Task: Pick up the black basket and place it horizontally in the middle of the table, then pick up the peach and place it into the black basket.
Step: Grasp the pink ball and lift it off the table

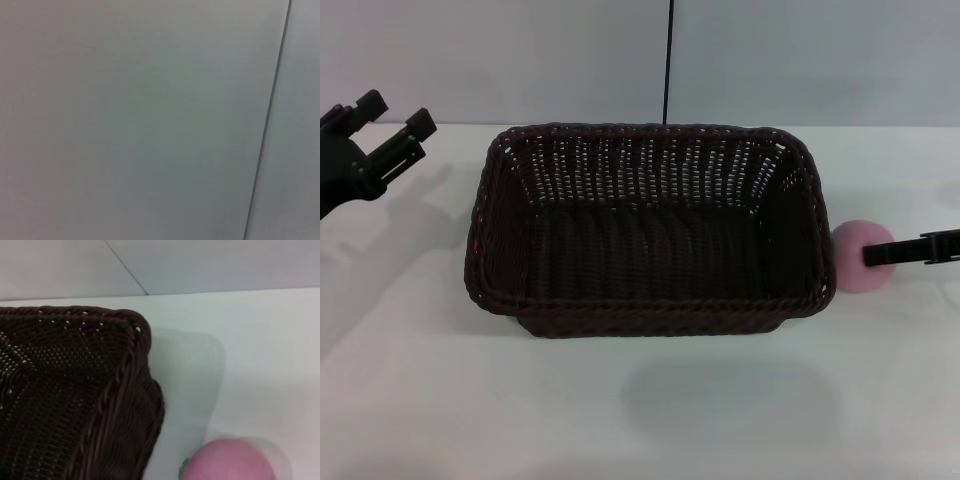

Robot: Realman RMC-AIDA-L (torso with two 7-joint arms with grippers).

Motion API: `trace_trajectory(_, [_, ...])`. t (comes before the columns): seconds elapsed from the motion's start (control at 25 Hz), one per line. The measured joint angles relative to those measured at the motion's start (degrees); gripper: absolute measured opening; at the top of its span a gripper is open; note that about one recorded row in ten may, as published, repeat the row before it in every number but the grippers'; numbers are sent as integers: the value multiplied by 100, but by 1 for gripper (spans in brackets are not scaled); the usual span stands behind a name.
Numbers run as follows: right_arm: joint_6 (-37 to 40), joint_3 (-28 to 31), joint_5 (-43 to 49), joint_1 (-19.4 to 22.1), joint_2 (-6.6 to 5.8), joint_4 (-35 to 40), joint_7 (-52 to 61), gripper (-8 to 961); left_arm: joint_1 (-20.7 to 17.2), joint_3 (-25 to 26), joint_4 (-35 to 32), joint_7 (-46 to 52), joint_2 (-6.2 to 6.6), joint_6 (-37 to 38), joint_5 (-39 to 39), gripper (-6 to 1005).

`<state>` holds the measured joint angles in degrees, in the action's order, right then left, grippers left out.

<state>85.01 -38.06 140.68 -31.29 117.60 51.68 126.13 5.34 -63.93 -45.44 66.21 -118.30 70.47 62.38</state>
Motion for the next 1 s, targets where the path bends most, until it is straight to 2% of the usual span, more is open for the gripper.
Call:
trace_trajectory(0.52, [-65,115,-46,51,4,107,33,261,18,4,67,-4,-9,11,-1,725])
trace_trajectory(0.64, [-23,402,-166,203,52,497,165,183,8,3,72,-4,-9,11,-13,725])
trace_trajectory(0.76, [119,696,-684,466,66,971,203,161,-22,3,72,-4,-9,11,-25,726])
trace_trajectory(1.0, [866,753,-1807,917,33,2099,342,114,-10,3,130,-6,-9,10,-29,726])
